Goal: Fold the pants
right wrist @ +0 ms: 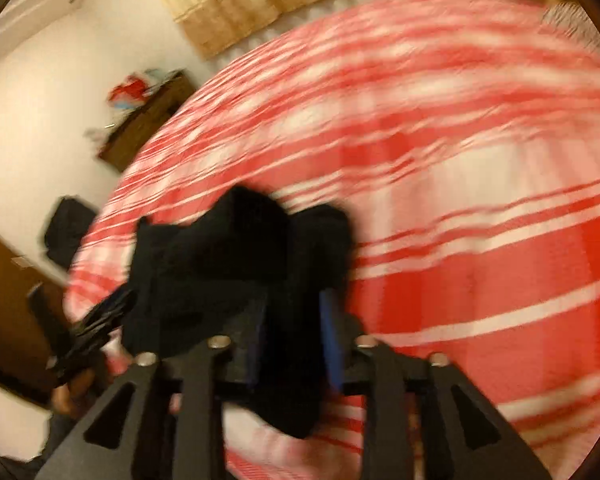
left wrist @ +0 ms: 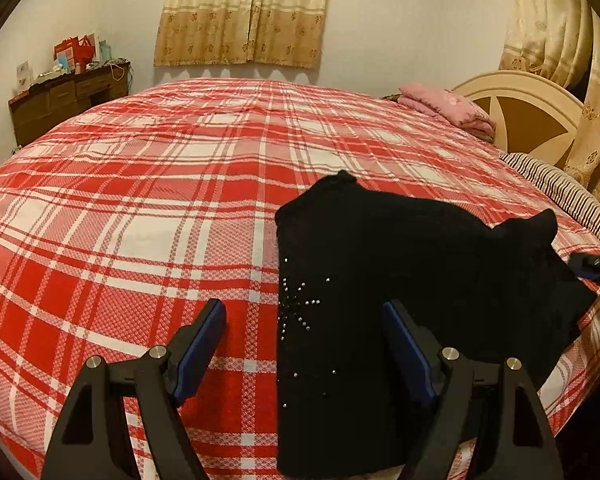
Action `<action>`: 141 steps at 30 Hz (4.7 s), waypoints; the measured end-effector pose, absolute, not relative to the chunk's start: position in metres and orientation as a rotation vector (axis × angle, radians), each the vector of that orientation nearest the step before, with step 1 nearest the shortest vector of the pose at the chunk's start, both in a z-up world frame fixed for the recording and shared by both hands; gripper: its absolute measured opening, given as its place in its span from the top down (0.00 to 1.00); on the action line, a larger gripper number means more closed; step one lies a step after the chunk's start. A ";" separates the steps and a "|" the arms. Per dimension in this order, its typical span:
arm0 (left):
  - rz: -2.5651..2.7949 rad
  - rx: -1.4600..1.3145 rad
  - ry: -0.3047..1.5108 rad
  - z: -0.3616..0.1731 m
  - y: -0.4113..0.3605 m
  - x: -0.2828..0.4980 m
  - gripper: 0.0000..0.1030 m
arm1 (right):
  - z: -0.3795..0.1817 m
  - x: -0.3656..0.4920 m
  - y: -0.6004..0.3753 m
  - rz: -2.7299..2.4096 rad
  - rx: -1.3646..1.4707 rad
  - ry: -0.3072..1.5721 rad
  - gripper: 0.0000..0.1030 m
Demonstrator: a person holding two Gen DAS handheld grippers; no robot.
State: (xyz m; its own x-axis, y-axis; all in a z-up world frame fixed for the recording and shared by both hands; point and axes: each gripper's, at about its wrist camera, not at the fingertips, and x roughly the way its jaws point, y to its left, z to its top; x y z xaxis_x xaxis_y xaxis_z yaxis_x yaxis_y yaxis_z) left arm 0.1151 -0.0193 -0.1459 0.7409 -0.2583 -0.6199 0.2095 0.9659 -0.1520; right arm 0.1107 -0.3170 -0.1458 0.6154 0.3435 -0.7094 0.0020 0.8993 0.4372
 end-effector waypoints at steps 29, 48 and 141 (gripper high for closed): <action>-0.254 -0.066 0.670 -0.139 -0.024 0.112 0.21 | -0.119 0.075 -0.268 0.144 0.098 0.854 0.62; -0.253 -0.058 0.709 -0.146 -0.025 0.117 0.21 | -0.126 0.062 -0.263 0.159 0.037 0.829 0.97; -0.074 -0.264 0.637 -0.108 0.193 0.184 0.86 | -0.098 0.310 -0.080 0.691 0.229 0.834 0.74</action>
State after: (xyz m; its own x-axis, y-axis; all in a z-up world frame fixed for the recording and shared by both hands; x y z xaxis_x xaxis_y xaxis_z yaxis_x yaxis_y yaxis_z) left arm 0.1836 0.1929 -0.1079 0.8026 -0.1495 -0.5775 -0.0122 0.9638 -0.2664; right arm 0.3101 -0.0797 -0.0977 0.4707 0.6445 -0.6025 -0.4725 0.7609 0.4448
